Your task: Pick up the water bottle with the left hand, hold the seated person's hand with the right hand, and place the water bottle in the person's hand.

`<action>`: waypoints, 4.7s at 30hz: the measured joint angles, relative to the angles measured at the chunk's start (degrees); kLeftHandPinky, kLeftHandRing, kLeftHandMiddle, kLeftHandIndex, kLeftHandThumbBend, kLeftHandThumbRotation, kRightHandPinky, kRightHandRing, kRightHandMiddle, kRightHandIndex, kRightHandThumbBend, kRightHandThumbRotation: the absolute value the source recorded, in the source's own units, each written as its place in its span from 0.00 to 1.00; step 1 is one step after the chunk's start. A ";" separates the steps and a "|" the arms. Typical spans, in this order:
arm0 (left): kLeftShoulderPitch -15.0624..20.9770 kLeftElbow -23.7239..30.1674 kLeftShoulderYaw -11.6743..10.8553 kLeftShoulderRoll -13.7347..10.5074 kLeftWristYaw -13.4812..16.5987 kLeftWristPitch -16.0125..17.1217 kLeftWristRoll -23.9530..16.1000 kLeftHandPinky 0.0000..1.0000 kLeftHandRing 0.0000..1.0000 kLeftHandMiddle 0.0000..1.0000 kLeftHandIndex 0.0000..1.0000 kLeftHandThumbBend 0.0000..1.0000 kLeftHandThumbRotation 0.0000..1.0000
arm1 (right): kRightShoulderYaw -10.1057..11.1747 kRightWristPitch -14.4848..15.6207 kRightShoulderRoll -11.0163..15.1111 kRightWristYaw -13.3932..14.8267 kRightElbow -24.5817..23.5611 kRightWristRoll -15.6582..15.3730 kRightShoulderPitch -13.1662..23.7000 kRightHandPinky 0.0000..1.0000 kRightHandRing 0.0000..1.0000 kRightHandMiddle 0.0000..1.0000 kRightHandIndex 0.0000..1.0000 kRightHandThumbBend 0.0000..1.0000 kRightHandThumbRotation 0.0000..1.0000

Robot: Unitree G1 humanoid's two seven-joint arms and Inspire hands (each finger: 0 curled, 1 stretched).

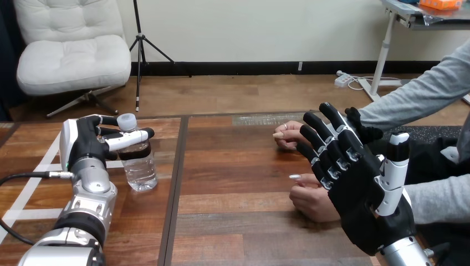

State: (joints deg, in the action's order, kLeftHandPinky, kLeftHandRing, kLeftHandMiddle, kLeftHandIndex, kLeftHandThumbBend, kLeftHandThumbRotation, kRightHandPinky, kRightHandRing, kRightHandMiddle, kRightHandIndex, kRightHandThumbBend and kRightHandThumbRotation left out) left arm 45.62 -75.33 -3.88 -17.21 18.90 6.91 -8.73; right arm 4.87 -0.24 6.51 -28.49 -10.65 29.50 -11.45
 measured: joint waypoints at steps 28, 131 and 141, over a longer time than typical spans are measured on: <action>0.12 0.05 0.63 -0.40 -3.62 1.03 -0.17 0.38 0.43 0.49 0.54 0.70 0.00 | -0.01 0.00 0.00 0.05 0.00 -0.09 0.00 1.00 1.00 0.96 1.00 0.92 1.00; 0.07 1.99 3.05 -2.32 -10.98 6.79 -3.06 0.39 0.44 0.48 0.50 0.71 0.00 | 0.29 -0.27 0.29 -0.41 1.96 -0.98 0.70 1.00 0.99 0.95 1.00 0.89 1.00; 0.07 2.05 3.04 -2.93 -11.27 7.35 -3.03 0.39 0.44 0.48 0.49 0.71 0.00 | 0.30 -3.44 1.00 0.73 4.09 -7.88 1.94 1.00 0.96 0.89 0.93 0.91 1.00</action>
State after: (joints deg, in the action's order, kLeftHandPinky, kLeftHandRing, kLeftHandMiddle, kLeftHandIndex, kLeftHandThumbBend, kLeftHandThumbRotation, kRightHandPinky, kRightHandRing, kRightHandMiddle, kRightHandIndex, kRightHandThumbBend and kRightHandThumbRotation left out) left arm 45.69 -73.27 -0.84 -20.15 7.63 14.26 -11.76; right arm 5.17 -3.68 7.51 -27.77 -6.56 21.62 -9.51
